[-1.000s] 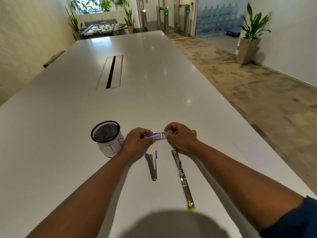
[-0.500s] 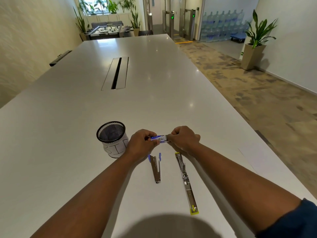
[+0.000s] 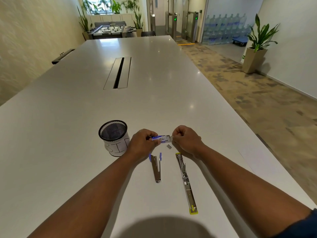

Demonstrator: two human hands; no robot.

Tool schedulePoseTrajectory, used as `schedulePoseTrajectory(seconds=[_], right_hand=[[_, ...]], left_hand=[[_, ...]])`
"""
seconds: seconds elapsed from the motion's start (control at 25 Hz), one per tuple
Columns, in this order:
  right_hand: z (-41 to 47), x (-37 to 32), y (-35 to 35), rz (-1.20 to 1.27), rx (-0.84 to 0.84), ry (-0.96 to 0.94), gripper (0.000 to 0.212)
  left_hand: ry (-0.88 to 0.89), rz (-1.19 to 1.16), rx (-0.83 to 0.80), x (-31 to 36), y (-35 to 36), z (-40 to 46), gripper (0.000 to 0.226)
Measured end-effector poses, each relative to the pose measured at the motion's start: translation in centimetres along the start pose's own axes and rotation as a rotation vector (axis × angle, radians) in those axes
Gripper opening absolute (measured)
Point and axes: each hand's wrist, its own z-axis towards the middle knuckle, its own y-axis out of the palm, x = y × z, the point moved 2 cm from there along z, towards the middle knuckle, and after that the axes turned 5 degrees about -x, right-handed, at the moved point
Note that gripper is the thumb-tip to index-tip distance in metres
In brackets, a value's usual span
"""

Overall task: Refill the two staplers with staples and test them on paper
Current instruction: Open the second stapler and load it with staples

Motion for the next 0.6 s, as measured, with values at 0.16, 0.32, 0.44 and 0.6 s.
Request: schedulePoseTrajectory(seconds=[0.16, 0.32, 0.44, 0.6], right_hand=[[0.8, 0.0, 0.5, -0.039, 0.03, 0.033, 0.003], [1.4, 0.1, 1.1, -0.058, 0.062, 0.064, 0.011], [1.6, 0.3, 1.3, -0.063, 0.062, 0.079, 0.014], [1.6, 0.2, 1.4, -0.059, 0.064, 0.06, 0.015]], left_hand=[[0.021, 0.033, 0.006, 0.2, 0.0, 0.0, 0.025], [0.052, 0.053, 0.019, 0.1, 0.1, -0.1, 0.025], [0.073, 0.066, 0.019, 0.1, 0.1, 0.0, 0.024], [0.092, 0.074, 0.031, 0.1, 0.1, 0.0, 0.026]])
